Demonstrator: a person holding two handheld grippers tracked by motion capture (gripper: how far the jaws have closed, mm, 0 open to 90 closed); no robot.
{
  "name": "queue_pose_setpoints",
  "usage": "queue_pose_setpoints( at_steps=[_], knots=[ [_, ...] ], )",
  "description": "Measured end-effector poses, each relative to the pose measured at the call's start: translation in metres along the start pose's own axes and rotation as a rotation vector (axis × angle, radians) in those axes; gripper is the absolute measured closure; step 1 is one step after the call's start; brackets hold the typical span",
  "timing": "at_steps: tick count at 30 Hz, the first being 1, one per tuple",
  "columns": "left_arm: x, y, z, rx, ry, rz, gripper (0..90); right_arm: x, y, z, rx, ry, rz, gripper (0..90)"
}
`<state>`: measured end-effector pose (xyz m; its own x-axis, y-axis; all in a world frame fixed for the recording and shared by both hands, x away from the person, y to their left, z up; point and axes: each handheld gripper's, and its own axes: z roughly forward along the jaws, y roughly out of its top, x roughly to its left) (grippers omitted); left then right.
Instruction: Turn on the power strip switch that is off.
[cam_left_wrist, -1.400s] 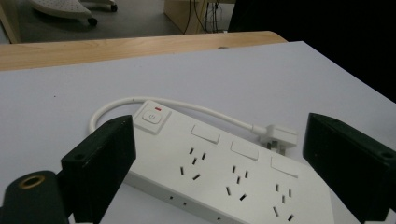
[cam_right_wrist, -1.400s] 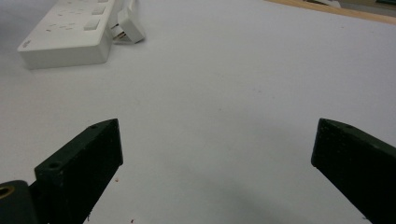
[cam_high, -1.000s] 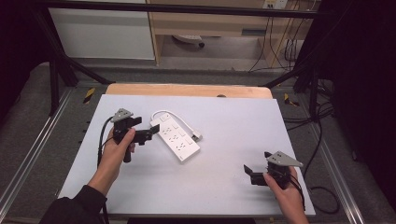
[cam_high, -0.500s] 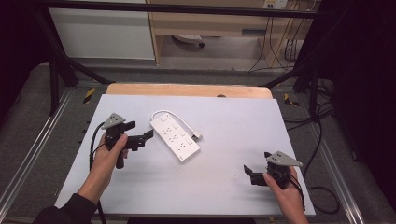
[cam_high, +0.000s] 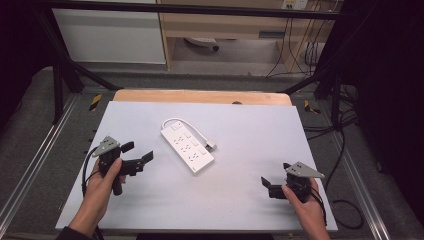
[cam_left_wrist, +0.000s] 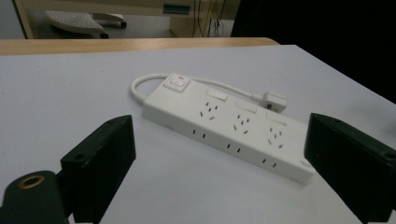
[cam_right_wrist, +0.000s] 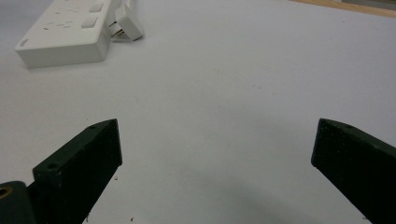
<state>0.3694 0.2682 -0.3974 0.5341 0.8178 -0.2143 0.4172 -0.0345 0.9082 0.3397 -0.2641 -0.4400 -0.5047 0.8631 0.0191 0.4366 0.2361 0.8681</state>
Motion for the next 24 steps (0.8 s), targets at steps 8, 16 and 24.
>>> queue_pose_setpoints(
  at_steps=[8,16,24],
  knots=[
    [0.005,-0.028,-0.025,-0.008,0.012,-0.009,9.6,-0.001,0.000,0.001,0.004,-0.002,-0.005,2.4],
    [-0.004,-0.055,-0.036,0.034,-0.009,0.036,10.0,-0.002,-0.001,0.001,0.007,-0.015,0.000,2.3],
    [-0.014,-0.063,-0.038,0.065,-0.043,0.085,10.0,-0.004,-0.006,0.010,0.062,-0.038,0.008,2.2]
  ],
)
